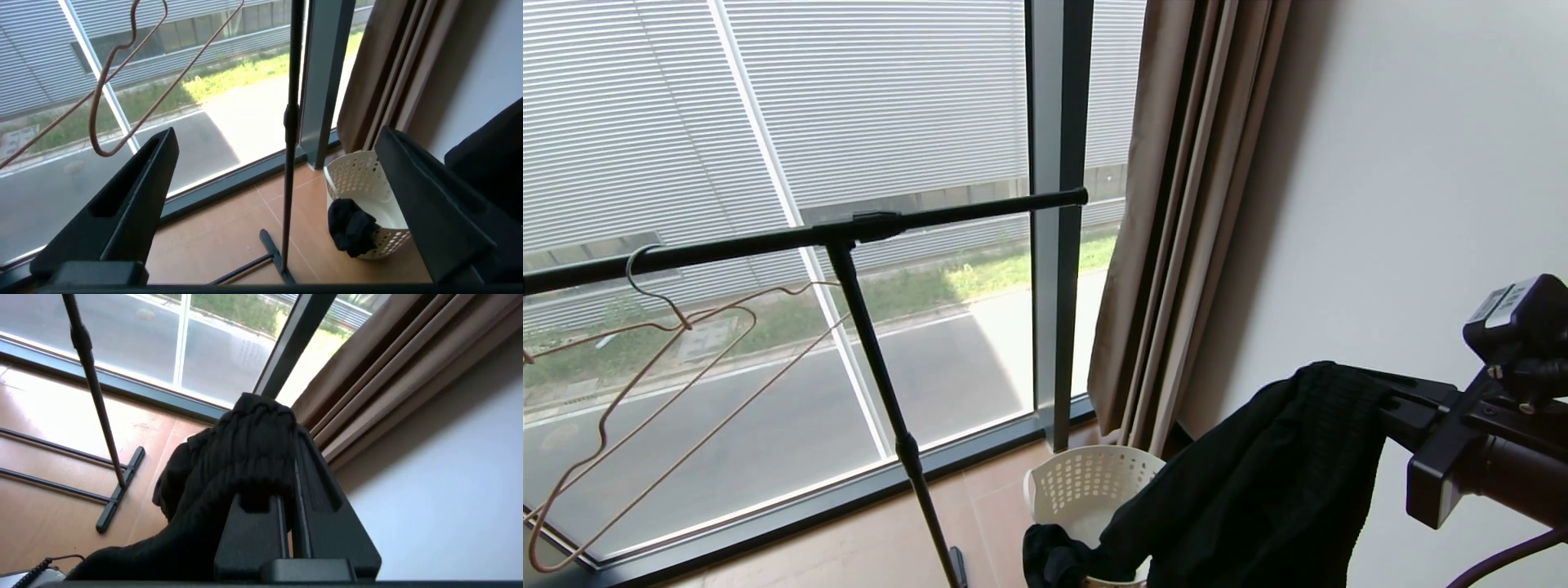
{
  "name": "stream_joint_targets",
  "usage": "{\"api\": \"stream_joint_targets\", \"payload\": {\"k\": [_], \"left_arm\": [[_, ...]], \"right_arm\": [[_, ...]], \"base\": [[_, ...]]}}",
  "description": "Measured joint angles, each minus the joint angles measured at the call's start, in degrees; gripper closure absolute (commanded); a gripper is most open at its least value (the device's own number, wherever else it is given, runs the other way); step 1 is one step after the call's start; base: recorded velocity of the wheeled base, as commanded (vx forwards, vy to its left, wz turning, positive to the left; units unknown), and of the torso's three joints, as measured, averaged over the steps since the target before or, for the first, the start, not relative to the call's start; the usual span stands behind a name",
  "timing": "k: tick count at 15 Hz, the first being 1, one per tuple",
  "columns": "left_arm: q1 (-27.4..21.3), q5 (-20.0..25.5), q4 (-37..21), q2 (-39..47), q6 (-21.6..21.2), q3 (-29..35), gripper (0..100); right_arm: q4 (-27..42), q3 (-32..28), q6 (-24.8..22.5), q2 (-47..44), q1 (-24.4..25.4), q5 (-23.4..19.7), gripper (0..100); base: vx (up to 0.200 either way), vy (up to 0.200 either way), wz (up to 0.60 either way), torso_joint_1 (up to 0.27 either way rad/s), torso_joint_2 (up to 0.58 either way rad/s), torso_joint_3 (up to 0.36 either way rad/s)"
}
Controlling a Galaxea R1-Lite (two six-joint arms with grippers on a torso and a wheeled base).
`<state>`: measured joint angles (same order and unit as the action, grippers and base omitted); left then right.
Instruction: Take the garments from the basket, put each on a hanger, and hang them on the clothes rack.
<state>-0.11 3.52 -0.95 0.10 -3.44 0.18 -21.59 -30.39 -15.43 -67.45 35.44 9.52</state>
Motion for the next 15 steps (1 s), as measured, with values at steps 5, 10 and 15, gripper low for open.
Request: {"api": "stream_joint_targets", "payload": {"k": [5, 10, 15], "left_arm": [[0.0, -0.1, 0.0, -0.1, 0.0, 0.0, 0], [0.1, -0.3, 0.0, -0.1, 0.5, 0.0, 0], [0.1, -0.5, 0.1, -0.1, 0.8, 0.0, 0]], "right_arm": [[-0.8, 0.7, 0.1, 3.6, 1.9, -0.6, 100], [-0.8, 2.6, 0.2, 4.9, -0.9, -2.6, 100], [-0.8, 4.1, 0.1, 5.0, -1.4, -4.8, 100]], "base": [[0.0, 0.0, 0.0, 0.0, 0.0, 0.0], [0.0, 0.0, 0.0, 0.083, -0.19, -0.106], [0.0, 0.0, 0.0, 0.16, -0.35, -0.202]]}}
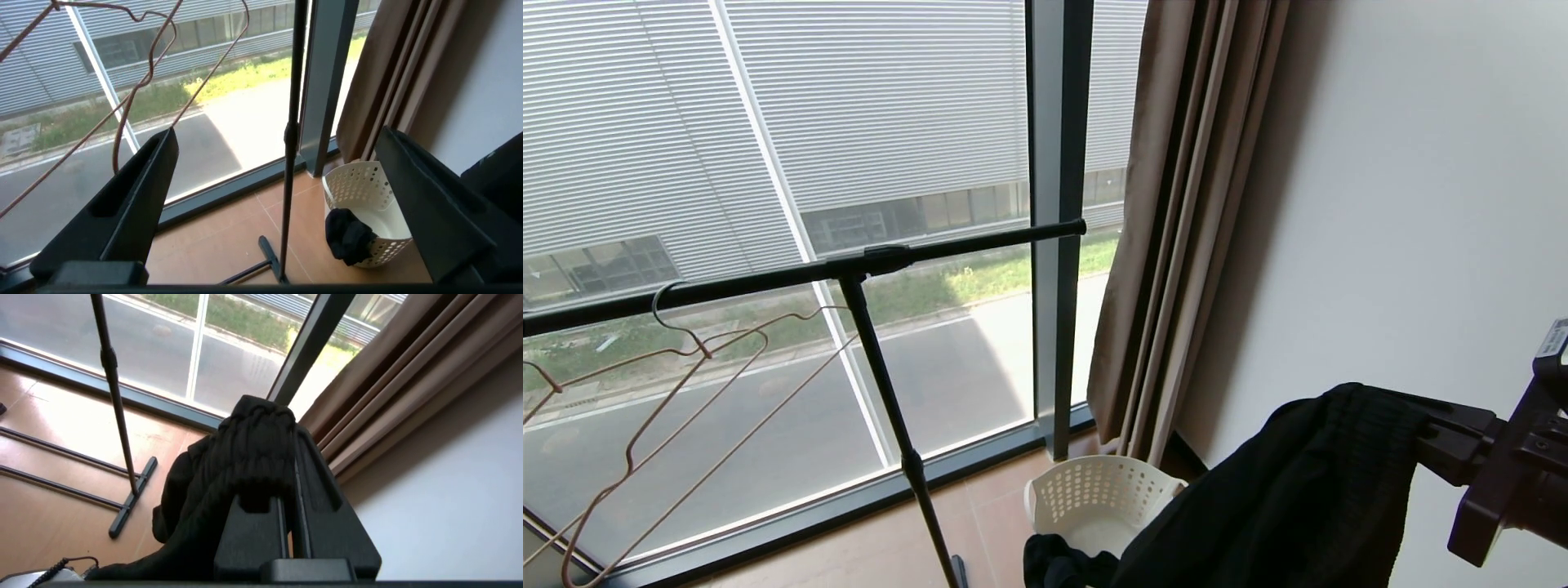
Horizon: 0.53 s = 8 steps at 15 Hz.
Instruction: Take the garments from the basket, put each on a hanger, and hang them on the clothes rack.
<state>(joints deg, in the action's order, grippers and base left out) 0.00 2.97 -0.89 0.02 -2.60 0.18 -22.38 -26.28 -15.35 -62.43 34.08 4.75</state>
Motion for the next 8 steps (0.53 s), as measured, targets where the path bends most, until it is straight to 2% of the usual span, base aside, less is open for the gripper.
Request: {"api": "stream_joint_targets", "payload": {"k": [5, 8], "left_arm": [[0.0, 0.1, 0.0, 0.0, -0.1, 0.0, 0], [0.0, 0.1, 0.0, 0.0, -0.2, 0.0, 0]], "right_arm": [[0.1, 0.5, -0.2, 0.1, 0.0, 0.0, 100], [0.0, 0.8, -0.3, 0.2, 0.0, 0.1, 100]], "base": [[0.0, 0.0, 0.0, 0.157, -0.35, -0.193], [0.0, 0.0, 0.0, 0.026, -0.07, 0.008]]}}
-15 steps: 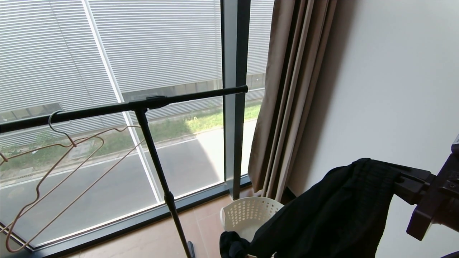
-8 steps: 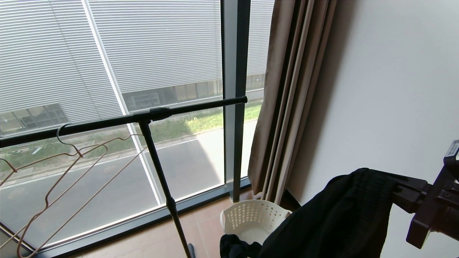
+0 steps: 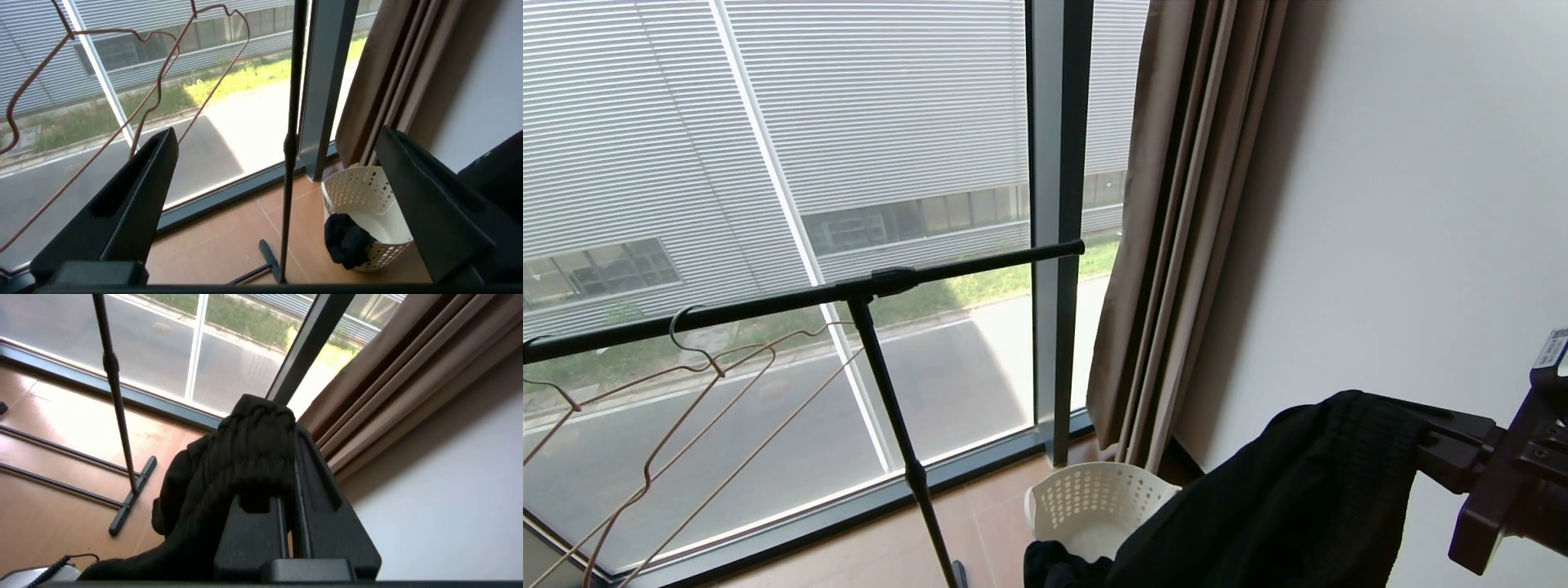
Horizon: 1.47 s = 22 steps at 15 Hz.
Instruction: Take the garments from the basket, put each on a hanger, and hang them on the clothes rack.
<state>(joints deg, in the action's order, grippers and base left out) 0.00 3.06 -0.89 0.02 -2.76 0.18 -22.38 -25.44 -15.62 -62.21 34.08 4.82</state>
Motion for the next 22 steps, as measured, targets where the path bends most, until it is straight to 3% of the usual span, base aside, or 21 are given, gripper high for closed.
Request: {"api": "stream_joint_targets", "payload": {"k": [5, 15, 18, 22], "left_arm": [[0.0, 0.2, -0.1, 0.0, -0.6, 0.0, 0], [0.0, 0.1, 0.0, 0.0, -0.1, 0.0, 0], [0.0, 0.1, 0.0, 0.0, -0.1, 0.0, 0], [0.0, 0.2, -0.1, 0.0, -0.1, 0.0, 0]], "right_arm": [[0.0, -0.2, -1.2, 0.0, 0.0, 0.1, 100], [0.0, 0.0, -1.2, -0.2, -0.1, 0.1, 100], [0.0, 0.0, -1.2, -0.2, -0.1, 0.2, 100], [0.0, -0.1, -1.2, -0.1, -0.1, 0.5, 100]], "base": [[0.0, 0.0, 0.0, 0.002, 0.0, 0.024], [0.0, 0.0, 0.6, 0.005, 0.0, 0.003], [0.0, 0.0, 0.0, 0.0, 0.0, 0.0], [-0.1, 0.2, 0.0, 0.008, 0.0, 0.002]]}}
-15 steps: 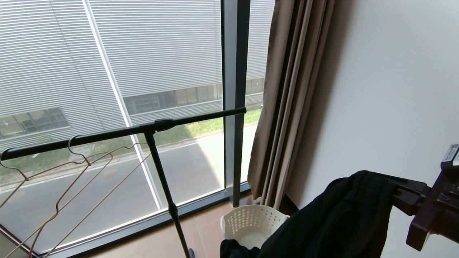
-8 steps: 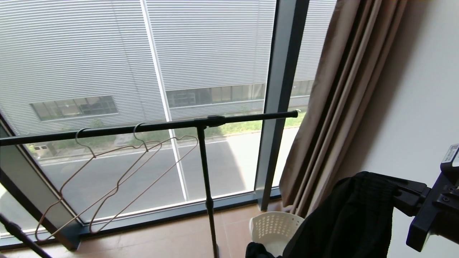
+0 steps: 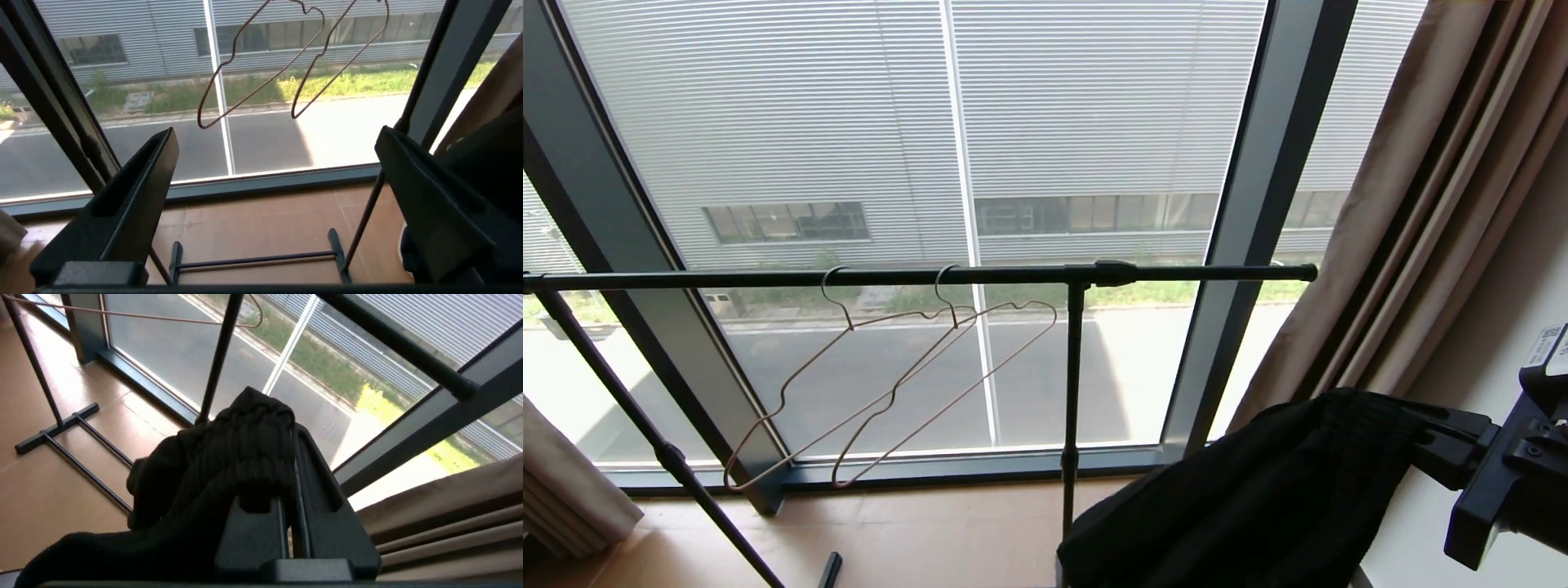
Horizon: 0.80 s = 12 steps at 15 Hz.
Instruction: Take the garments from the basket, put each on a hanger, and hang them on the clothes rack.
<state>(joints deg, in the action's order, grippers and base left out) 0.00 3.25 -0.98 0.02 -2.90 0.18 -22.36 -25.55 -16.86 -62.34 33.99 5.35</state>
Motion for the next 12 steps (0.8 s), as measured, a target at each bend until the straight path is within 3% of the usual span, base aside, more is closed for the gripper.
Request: {"api": "stream_joint_targets", "payload": {"k": [12], "left_arm": [[0.0, 0.0, 0.0, 0.0, 0.0, 0.0, 0]], "right_arm": [[0.0, 0.1, 0.0, 0.1, 0.0, -0.1, 100]], "base": [[0.0, 0.2, 0.0, 0.0, 0.0, 0.005]]}}
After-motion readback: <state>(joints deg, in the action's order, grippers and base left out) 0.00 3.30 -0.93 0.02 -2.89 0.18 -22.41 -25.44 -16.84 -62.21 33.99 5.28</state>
